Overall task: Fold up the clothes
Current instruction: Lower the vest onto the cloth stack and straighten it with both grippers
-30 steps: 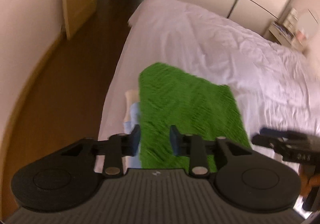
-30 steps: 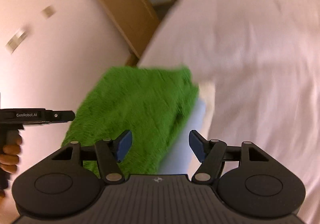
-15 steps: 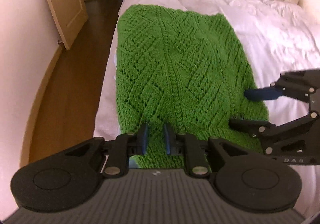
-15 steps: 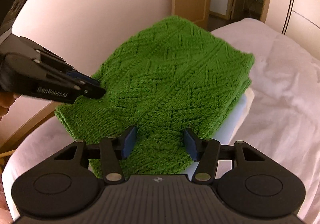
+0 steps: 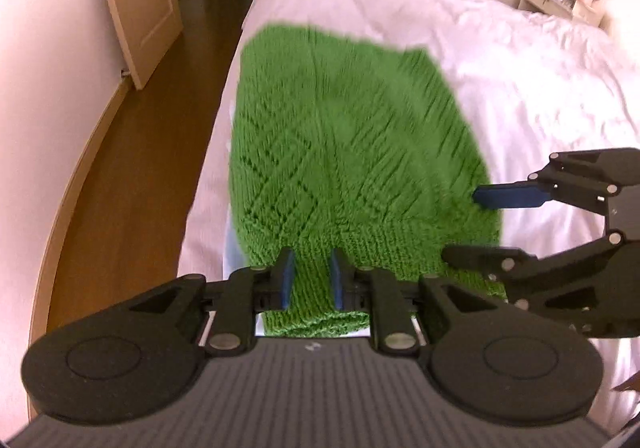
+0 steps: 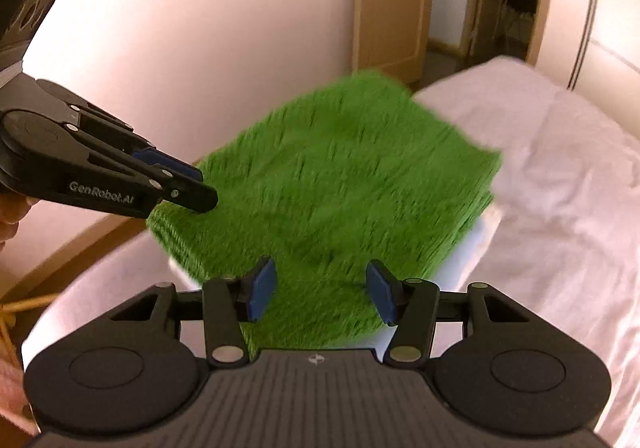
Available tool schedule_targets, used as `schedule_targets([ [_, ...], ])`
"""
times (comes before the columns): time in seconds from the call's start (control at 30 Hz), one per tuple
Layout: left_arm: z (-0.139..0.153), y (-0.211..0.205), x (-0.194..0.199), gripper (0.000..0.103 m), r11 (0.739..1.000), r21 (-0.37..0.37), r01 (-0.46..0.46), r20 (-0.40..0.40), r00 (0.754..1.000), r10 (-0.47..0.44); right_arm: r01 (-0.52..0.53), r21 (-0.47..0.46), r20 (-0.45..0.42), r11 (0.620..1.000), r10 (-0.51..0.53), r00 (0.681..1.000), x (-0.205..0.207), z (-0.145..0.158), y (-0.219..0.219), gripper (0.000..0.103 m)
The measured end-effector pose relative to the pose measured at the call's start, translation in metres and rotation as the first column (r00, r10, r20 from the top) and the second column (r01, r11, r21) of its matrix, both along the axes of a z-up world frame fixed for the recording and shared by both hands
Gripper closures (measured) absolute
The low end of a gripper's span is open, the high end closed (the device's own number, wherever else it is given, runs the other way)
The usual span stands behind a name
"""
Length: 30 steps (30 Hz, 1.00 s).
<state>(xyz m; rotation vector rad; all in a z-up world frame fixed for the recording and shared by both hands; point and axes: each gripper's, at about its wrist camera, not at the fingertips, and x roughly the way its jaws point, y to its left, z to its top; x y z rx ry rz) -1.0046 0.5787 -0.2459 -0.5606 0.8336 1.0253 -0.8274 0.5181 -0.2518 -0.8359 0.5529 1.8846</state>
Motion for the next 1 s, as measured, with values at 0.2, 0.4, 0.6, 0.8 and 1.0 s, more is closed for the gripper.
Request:
schedule_targets([
  [0.2,0.005,0.006,0.001,0.083,1.000,-0.027,-0.005,-0.012,1.000,0.005,-0.088,-0.023,0.106,0.996,0.090,0.990,-0.016,-0.015,-0.001,0.041],
  [0.4,0.058,0.022,-0.009,0.083,0.999,0.032,0.025,0.041,0.999,-0.026,-0.015,-0.109,-0.074,0.994,0.007,0.997,0.017,0.036,0.028,0.044],
  [0.6,0.086,0.095,-0.007,0.084,0.990,0.140,-0.009,0.144,0.990,-0.011,0.173,-0.003,-0.242,0.985,-0.168,0.956,0.059,0.081,0.089,0.044],
  [0.8,0.066,0.162,0.025,0.089,0.987,0.163,-0.002,0.132,0.991,-0.020,0.343,-0.015,-0.299,0.939,-0.331,0.895,0.078,0.057,0.166,0.050],
  [1.0,0.012,0.201,0.050,0.088,0.996,0.083,0.016,0.041,0.999,-0.019,0.348,-0.157,-0.249,0.924,-0.378,0.892,0.067,0.005,0.188,0.056],
])
